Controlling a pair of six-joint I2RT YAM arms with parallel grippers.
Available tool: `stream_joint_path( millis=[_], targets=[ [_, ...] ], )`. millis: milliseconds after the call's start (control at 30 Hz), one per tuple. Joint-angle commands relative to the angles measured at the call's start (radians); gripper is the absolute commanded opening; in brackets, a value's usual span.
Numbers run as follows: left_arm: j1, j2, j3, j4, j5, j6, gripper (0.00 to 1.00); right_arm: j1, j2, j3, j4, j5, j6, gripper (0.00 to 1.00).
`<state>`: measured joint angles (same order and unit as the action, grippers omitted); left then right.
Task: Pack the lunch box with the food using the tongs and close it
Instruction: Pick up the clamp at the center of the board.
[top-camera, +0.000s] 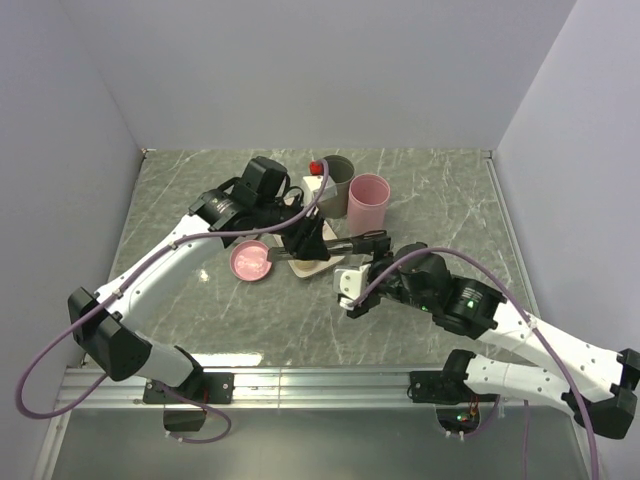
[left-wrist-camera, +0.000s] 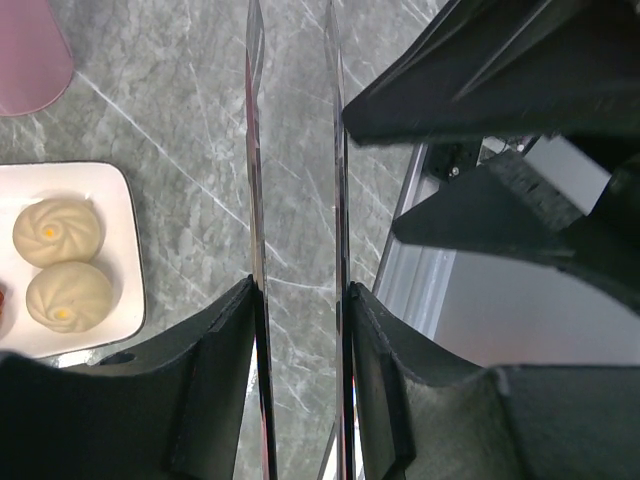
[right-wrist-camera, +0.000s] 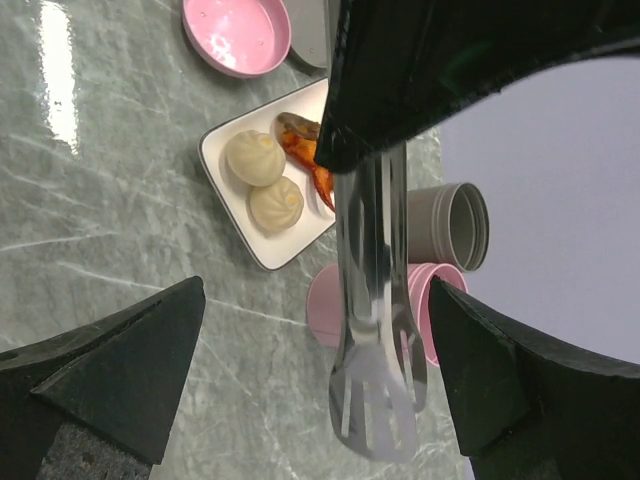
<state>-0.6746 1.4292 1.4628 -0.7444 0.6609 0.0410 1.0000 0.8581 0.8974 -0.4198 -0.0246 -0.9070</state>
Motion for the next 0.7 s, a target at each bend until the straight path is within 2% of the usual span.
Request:
stream_joint_path(
  millis=[0,233,500,667],
  targets=[
    [0.003,0.005,0.054,0.050,0.052,-0.021,0.46,0.011,0.019,0.035,0.090,0.066,-0.003,0.99],
    [0.001,0.016,0.044,0.037,0.095,-0.013,0.45,0.009,0.059,0.023,0.150,0.086,-0.019,0.97],
    [-0.005,0.007,0.041,0.019,0.114,0.000,0.45,0.006,0.101,0.025,0.142,0.052,-0.056,0.92],
    [-0.016,0.008,0.033,-0.001,0.128,0.020,0.45,-0.011,0.134,0.052,0.133,0.034,-0.059,0.71]
  ],
)
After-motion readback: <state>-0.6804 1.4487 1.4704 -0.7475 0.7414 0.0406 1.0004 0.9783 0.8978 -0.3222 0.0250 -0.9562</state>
